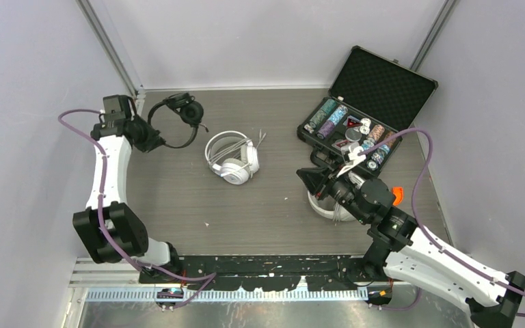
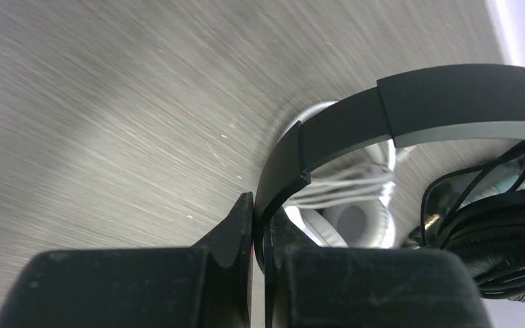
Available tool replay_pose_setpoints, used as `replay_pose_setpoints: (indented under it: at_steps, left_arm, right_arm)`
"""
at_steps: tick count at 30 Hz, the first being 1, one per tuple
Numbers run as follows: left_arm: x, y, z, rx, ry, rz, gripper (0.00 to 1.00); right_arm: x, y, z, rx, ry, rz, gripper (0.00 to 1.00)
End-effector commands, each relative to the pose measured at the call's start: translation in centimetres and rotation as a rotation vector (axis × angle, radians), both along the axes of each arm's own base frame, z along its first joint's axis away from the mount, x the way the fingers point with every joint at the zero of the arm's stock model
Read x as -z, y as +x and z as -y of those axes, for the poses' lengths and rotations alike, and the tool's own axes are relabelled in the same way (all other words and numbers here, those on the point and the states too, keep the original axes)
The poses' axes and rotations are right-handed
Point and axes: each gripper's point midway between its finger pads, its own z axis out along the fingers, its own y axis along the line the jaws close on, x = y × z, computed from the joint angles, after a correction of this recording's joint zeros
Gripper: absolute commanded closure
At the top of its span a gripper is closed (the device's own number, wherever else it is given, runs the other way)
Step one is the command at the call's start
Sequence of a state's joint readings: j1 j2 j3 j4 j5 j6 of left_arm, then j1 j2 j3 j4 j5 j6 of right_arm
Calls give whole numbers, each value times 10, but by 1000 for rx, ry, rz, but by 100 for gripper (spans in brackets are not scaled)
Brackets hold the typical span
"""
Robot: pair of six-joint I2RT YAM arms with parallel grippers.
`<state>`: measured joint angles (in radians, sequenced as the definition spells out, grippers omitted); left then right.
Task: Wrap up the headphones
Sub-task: Place the headphones at the center of the board.
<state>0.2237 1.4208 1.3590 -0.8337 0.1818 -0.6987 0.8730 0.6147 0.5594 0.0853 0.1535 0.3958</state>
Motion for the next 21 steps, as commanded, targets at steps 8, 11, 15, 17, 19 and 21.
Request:
replay_pose_setpoints:
  at_steps: [8,11,15,17,19,21]
  left_arm:
    - [100,-17,-90,-212,283,-205,100]
    - [123,-22,-95,-221,253,-237,100]
    - [150,-31,-86,-197,212,-302,100]
    - [162,-39,-79,-189,180,-337,100]
    - [173,-46,-73,-188,153,-360,100]
    - [180,-51,-69,-181,138,-383,94]
  right_arm:
    - [-20,-3,33,105,-37,-9,80]
    - [-23,-5,35,100,-51,3,80]
    - [-19,-4,36,106,-62,0,80]
    - [-17,-3,36,106,-62,-6,80]
    - [-14,-3,35,105,-68,-9,79]
    - [-13,-2,34,104,-76,-7,79]
